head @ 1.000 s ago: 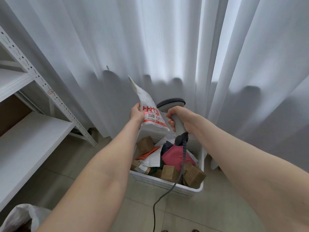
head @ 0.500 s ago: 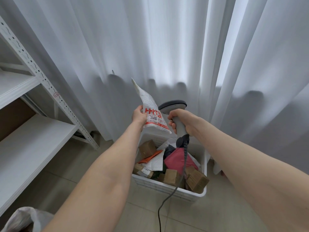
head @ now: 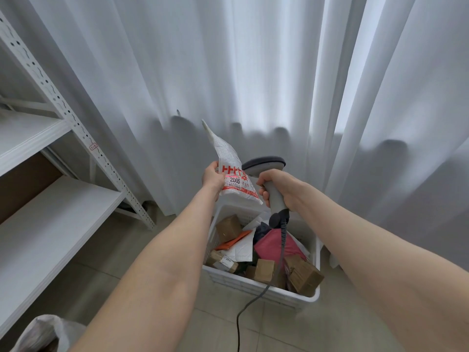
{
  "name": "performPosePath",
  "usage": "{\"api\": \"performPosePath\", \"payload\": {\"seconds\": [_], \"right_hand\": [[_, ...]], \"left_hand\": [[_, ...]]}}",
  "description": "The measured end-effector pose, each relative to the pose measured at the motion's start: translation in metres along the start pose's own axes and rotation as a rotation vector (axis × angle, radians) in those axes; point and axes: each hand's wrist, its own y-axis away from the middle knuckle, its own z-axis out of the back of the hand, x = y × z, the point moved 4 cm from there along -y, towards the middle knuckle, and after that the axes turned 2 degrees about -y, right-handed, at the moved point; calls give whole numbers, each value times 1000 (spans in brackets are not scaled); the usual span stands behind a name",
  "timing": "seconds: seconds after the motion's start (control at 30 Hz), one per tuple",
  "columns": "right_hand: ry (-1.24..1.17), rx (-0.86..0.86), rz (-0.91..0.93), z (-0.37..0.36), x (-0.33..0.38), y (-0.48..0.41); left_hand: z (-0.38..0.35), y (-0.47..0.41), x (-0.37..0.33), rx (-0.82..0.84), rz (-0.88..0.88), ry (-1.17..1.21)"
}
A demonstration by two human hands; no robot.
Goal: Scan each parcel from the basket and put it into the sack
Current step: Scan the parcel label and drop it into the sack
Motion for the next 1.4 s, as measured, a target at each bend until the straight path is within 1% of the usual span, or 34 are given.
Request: {"api": "performPosePath", "payload": {"seconds": [0.17, 0.37, 0.5, 0.67, 0.73, 0.8, 0.87, 0.97, 1.07, 1.17, 1.27, 1.4], "right_hand": [[-12, 21, 3, -5, 0, -3], [-73, -5, 18, -13, -11, -21], [-143, -3, 18, -26, -22, -35], [-64, -60, 104, -43, -37, -38], [-48, -58, 126, -51, -45, -37], [-16, -18, 110, -65, -56, -31], [-28, 69, 57, -83, -68, -25], [-20, 197, -22, -120, -89, -10], [52, 231, 1, -157, -109, 3], [114, 282, 9, -198, -131, 13], [161, 329, 5, -243, -154, 23], [248, 358, 5, -311, -192, 38]], "left_hand": [[5, 1, 0, -4, -2, -3], [27, 12, 7, -14, 24, 3], [56, 35, 10, -32, 79, 100], [112, 74, 18, -158, 113, 196], [136, 90, 26, -237, 143, 236], [156, 111, 33, -312, 161, 305], [175, 134, 41, -373, 175, 362], [206, 167, 57, -464, 184, 374], [239, 199, 75, -537, 219, 433], [269, 232, 92, -507, 287, 494], [308, 265, 118, -533, 377, 422], [372, 305, 160, -675, 406, 386]]}}
